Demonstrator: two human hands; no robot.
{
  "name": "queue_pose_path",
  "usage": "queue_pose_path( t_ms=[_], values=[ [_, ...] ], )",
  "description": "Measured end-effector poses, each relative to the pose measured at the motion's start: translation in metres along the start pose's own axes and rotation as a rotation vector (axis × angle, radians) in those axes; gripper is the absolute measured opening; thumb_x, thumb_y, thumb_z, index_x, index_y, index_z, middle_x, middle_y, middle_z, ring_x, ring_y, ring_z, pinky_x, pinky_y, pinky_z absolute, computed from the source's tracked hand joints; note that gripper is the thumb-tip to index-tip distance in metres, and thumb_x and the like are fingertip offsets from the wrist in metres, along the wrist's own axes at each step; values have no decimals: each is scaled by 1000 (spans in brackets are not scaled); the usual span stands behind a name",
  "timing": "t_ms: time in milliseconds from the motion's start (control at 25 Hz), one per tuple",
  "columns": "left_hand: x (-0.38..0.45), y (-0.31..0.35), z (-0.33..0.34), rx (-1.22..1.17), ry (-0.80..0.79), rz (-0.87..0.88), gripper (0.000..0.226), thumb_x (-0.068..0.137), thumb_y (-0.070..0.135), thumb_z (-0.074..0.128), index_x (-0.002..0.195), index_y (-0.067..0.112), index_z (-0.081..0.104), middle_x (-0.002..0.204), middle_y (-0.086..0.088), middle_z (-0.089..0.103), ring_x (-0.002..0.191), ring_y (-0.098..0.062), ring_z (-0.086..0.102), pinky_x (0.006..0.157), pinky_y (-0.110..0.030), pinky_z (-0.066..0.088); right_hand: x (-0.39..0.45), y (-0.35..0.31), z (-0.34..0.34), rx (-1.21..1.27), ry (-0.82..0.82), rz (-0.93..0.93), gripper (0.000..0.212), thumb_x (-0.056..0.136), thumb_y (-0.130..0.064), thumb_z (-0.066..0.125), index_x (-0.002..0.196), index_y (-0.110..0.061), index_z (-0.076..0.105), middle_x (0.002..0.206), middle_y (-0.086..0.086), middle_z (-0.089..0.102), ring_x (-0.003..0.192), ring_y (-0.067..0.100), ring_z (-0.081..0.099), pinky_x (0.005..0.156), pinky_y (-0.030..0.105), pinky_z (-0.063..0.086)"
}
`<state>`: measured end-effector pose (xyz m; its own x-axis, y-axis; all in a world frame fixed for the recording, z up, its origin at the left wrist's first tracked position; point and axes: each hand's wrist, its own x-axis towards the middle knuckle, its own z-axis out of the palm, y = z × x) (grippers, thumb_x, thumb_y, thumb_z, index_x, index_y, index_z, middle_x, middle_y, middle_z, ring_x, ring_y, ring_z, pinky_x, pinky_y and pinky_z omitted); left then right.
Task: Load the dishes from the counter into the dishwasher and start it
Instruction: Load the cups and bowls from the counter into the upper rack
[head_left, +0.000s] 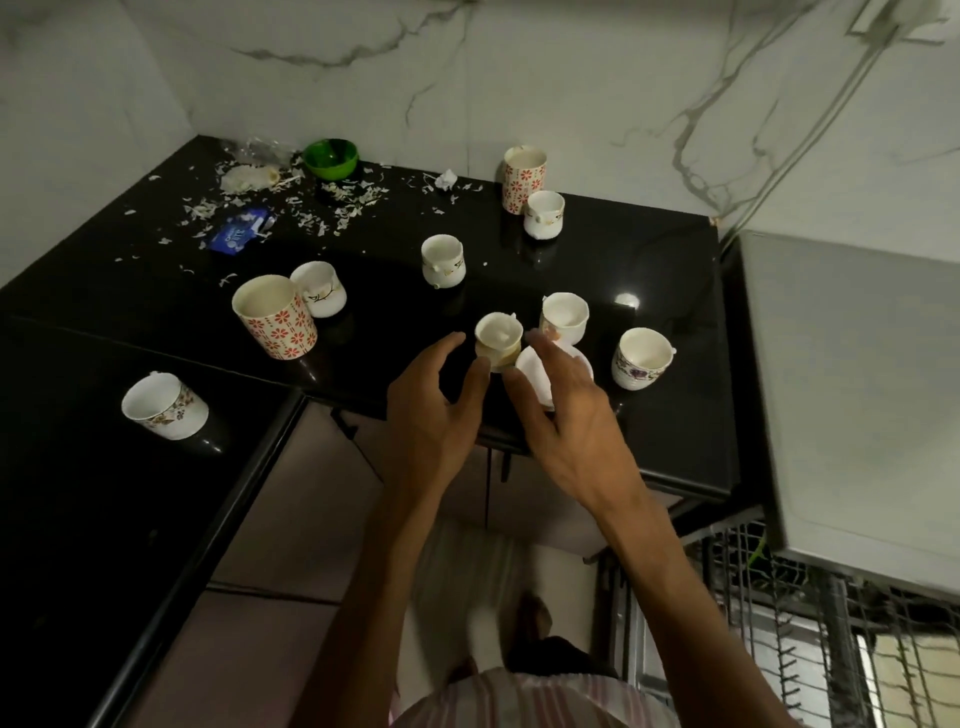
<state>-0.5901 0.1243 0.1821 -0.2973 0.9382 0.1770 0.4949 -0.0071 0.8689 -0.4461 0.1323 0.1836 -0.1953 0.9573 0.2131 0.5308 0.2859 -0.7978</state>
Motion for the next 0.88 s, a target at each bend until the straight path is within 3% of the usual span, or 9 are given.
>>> queue_pose_path(
  t_ms=[80, 240, 400, 440, 520, 600, 760, 880],
  values=[
    [14, 0, -1, 11, 20, -38, 46, 95, 35, 58, 137, 17, 54, 141, 0, 54, 131, -7, 44, 104, -24, 40, 22, 2, 4, 4, -32, -30, 47, 99, -39, 51, 141, -18, 45, 136, -5, 52, 128, 12, 45, 102, 37, 45],
    [34, -12, -6, 40, 130, -100, 43, 95, 32, 61, 135, 16, 56, 138, 1, 56, 122, 4, 42, 93, -7, 36, 59, 3, 23, -40, -183, -40, 53, 100, -41, 49, 145, -17, 40, 148, 3, 45, 138, 18, 39, 110, 32, 36],
    [40, -38, -20, 49, 205, -174, 43, 94, 34, 61, 133, 18, 57, 133, 3, 59, 123, -4, 51, 89, -2, 39, 79, -2, 45, -43, -287, -87, 53, 101, -43, 45, 147, -17, 38, 150, 4, 42, 138, 19, 39, 113, 38, 36],
    [42, -46, -26, 45, 227, -193, 43, 94, 35, 60, 133, 18, 58, 131, 2, 61, 121, -8, 55, 92, -7, 43, 84, -4, 51, -48, -303, -102, 54, 101, -42, 45, 147, -16, 37, 151, 5, 42, 139, 20, 38, 115, 39, 33],
    [49, -61, -38, 39, 277, -223, 42, 93, 37, 61, 132, 20, 59, 124, -1, 65, 113, -16, 62, 95, -31, 53, 95, -11, 65, -68, -354, -116, 56, 101, -42, 44, 149, -15, 34, 154, 5, 37, 143, 19, 31, 120, 38, 22],
    [60, -74, -51, 60, 317, -228, 40, 93, 35, 62, 129, 19, 61, 117, -4, 67, 107, -17, 65, 91, -41, 55, 108, -18, 82, -83, -397, -123, 57, 102, -43, 42, 151, -15, 31, 156, 4, 34, 145, 18, 26, 120, 34, 15],
    [83, -94, -74, 86, 356, -211, 36, 93, 28, 64, 127, 17, 62, 117, -1, 67, 105, -10, 63, 88, -20, 50, 129, -33, 119, -90, -435, -134, 58, 101, -43, 44, 150, -14, 31, 155, 5, 36, 144, 20, 28, 119, 33, 20],
    [103, -125, -91, 78, 384, -202, 41, 92, 24, 64, 132, 16, 58, 131, -2, 60, 118, -9, 55, 98, -25, 45, 146, -49, 153, -78, -481, -134, 55, 101, -39, 48, 147, -13, 36, 147, 7, 45, 136, 21, 39, 105, 26, 33]
  ],
)
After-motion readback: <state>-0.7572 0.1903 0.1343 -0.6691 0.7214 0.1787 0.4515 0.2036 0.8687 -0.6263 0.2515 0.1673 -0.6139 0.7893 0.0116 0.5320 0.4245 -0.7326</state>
